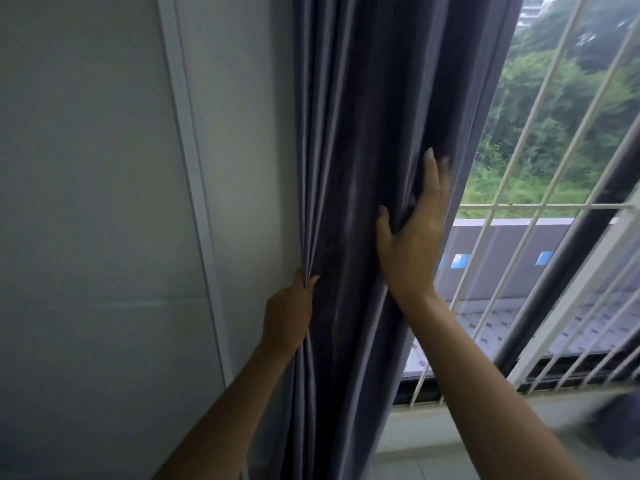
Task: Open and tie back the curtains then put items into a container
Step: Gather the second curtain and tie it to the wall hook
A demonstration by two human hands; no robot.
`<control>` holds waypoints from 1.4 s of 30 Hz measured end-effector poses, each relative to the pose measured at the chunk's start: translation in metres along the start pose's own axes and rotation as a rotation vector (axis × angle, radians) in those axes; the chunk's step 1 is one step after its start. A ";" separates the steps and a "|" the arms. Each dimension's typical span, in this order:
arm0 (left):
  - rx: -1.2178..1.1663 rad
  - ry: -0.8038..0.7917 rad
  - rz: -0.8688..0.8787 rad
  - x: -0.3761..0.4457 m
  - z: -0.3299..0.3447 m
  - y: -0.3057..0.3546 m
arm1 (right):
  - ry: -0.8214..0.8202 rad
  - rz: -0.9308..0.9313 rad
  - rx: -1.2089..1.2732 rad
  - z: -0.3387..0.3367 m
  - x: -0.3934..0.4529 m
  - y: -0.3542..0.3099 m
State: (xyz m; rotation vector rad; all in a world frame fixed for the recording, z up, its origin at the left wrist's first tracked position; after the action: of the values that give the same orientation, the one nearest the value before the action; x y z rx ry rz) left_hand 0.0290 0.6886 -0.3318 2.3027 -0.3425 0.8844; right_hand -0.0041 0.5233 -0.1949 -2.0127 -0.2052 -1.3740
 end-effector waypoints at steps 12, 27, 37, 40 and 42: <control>-0.141 -0.012 -0.089 -0.003 0.006 -0.006 | -0.968 0.216 -0.345 0.069 -0.174 0.068; -0.129 -0.114 0.014 -0.010 0.009 0.010 | -1.048 0.291 -0.404 0.086 -0.202 0.047; 0.214 -0.189 0.020 -0.005 0.023 -0.001 | -1.717 -0.051 -0.591 0.076 -0.199 0.056; 0.146 -0.190 0.009 -0.004 0.021 -0.004 | -1.653 -0.182 -0.534 0.055 -0.136 0.048; 0.139 -0.176 0.025 -0.004 0.020 -0.009 | -1.193 -0.176 -0.405 0.035 -0.076 0.034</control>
State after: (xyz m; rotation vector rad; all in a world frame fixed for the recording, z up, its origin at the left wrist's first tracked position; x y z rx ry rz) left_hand 0.0404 0.6823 -0.3504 2.5174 -0.3966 0.7399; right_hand 0.0065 0.5375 -0.2836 -2.9854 -0.6654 -0.1131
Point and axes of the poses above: each hand's wrist, its own x-axis towards the middle knuckle, its own z-axis out of the palm, y = z × x, the point moved 3 cm from there along x, towards the middle knuckle, and after that the axes turned 11 degrees about -x, right-handed, at the moved point
